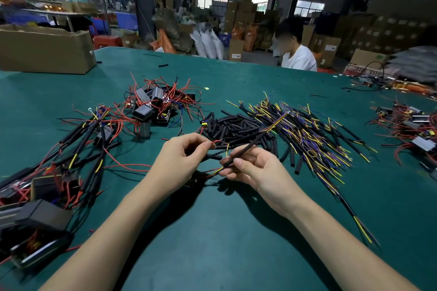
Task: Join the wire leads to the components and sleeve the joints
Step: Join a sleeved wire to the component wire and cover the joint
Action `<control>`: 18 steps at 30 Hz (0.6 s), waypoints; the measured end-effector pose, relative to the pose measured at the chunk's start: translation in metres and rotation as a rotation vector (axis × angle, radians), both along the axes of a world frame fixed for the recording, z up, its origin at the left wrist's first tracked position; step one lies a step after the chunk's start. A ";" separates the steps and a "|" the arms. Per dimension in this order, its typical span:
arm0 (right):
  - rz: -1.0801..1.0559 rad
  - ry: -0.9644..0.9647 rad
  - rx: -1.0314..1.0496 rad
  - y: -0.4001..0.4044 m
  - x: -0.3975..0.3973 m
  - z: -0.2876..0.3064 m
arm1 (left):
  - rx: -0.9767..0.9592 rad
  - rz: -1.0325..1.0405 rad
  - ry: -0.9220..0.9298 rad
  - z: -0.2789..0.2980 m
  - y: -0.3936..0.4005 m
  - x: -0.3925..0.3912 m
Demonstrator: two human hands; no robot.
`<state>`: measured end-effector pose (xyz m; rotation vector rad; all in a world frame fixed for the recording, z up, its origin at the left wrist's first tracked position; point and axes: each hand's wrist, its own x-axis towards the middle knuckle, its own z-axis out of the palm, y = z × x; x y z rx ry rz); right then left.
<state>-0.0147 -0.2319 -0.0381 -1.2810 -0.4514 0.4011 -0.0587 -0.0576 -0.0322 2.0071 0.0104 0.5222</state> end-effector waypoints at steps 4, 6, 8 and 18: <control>0.035 0.101 0.162 0.003 -0.003 0.005 | -0.057 -0.022 0.011 0.001 -0.001 0.000; 0.052 0.161 0.223 0.004 -0.005 0.007 | -0.056 -0.026 0.009 0.001 -0.001 0.000; 0.048 0.204 0.251 0.006 -0.007 0.009 | -0.066 -0.039 0.008 0.001 -0.002 0.000; -0.083 0.295 0.012 0.010 -0.009 0.009 | -0.082 0.001 -0.061 0.000 -0.005 0.003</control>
